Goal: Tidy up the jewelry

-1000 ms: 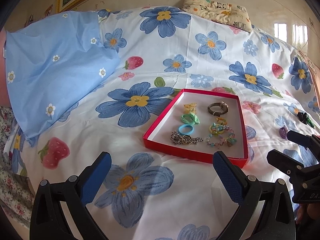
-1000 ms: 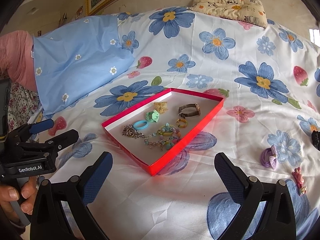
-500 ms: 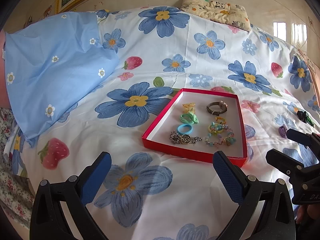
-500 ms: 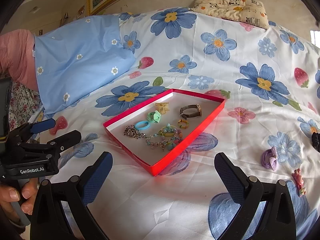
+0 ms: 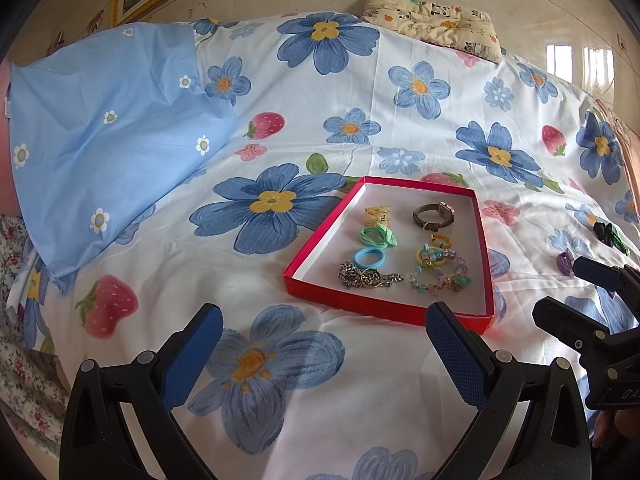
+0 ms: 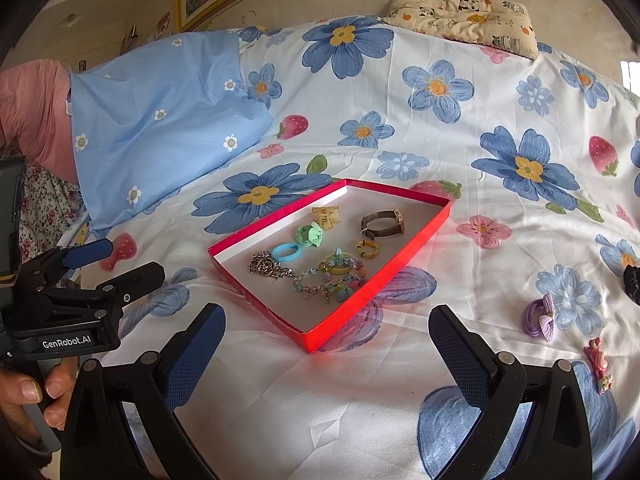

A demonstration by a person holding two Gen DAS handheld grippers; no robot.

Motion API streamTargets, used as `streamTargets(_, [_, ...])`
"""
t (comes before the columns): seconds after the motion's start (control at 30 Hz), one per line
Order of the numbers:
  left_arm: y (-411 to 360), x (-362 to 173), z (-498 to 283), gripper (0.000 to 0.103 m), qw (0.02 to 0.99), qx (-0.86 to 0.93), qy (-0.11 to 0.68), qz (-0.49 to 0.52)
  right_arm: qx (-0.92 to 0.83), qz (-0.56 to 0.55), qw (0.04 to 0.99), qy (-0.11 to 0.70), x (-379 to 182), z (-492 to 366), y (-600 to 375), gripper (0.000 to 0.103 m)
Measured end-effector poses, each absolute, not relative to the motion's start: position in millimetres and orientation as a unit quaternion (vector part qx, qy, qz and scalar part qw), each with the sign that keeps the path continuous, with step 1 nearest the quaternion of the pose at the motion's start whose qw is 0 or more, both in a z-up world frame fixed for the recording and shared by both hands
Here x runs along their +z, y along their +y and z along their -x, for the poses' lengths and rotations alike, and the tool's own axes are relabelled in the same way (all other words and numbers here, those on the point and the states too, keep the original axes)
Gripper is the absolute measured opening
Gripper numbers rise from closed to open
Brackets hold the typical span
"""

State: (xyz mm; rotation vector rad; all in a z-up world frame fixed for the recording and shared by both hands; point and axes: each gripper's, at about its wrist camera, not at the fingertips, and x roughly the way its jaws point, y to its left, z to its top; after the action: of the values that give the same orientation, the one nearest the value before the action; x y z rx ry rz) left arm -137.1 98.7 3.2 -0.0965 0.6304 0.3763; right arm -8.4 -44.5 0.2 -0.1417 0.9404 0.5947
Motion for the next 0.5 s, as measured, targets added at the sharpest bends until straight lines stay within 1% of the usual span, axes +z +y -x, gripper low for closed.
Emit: streamTargets(0.5, [97.6, 1.8, 136.8, 0.103, 0.932, 0.182, 0.31, 0.047, 0.285, 0.07, 0.847, 0.443, 4.5, 10.2, -42.9, 0.102])
